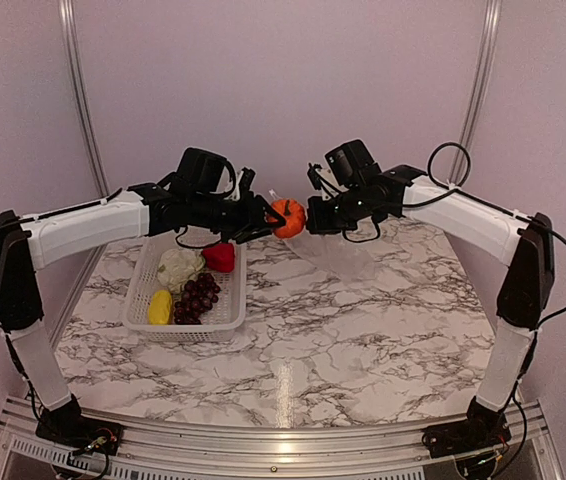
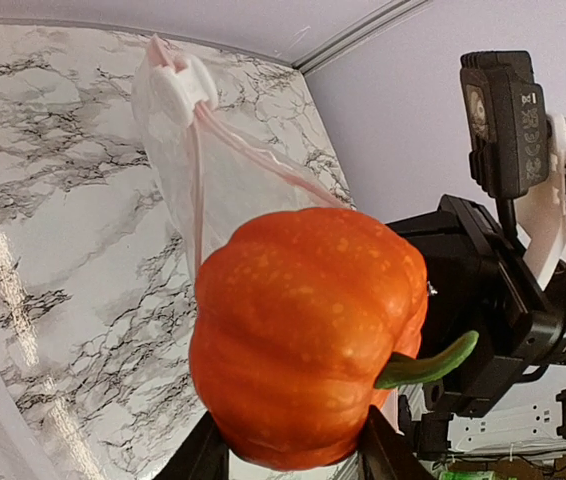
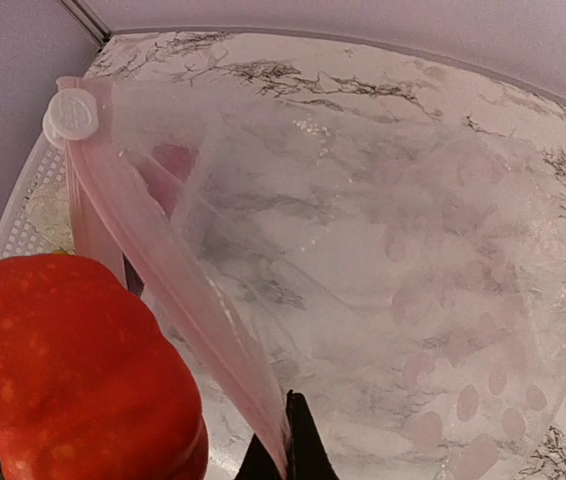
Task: Place the food in the zip-top bag and seal the zipper
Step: Place the fake vegetable in the zipper food storage bag.
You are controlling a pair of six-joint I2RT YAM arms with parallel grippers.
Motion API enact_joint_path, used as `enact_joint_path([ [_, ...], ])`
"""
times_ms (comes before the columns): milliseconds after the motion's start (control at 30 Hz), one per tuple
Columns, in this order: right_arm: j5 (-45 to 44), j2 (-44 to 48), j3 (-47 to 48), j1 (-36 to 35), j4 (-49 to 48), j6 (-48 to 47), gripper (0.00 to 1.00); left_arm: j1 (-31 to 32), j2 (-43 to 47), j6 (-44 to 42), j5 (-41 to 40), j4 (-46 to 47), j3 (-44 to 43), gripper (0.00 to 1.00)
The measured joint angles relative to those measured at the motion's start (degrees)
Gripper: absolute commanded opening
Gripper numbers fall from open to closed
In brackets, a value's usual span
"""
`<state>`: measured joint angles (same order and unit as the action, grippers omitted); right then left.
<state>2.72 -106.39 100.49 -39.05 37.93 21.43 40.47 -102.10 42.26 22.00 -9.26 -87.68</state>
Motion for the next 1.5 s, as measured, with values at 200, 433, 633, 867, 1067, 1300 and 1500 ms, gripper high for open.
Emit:
enact_joint_path([
  [200,0.0,0.5,0.0,-0.3,0.0,0.5,0.00,0.2,-4.5,0.4,-3.4,-6.6,-7.4,0.23],
  [433,-0.8,0.5,0.3,-0.6,0.3,1.1,0.00,0.5,-10.3,0.5,-7.0,-15.0,-15.5,0.24],
  [633,-2.3,0.6,0.3,-0.6,0.8,1.4,0.00,1.4,-12.1,0.4,-8.1,-20.0,-18.2,0.54],
  [867,-2.5,1.4,0.3,-0.6,0.8,2.3,0.00,3.5,-11.6,-3.9,-10.9,-19.8,-21.4,0.84],
  [1067,0.0,2.2,-0.3,0.7,0.3,4.3,0.00,4.1,-7.8,-7.0,-13.3,-18.9,-21.3,0.84],
  [1300,0.6,3.2,0.9,4.9,1.3,3.8,0.00,3.7,3.7,-10.6,-15.4,-13.6,-12.9,0.99],
  [1500,-6.7,3.2,14.1,7.5,9.3,-1.0,0.00,3.4,15.5,-13.5,-17.9,-11.9,-3.4,0.99],
])
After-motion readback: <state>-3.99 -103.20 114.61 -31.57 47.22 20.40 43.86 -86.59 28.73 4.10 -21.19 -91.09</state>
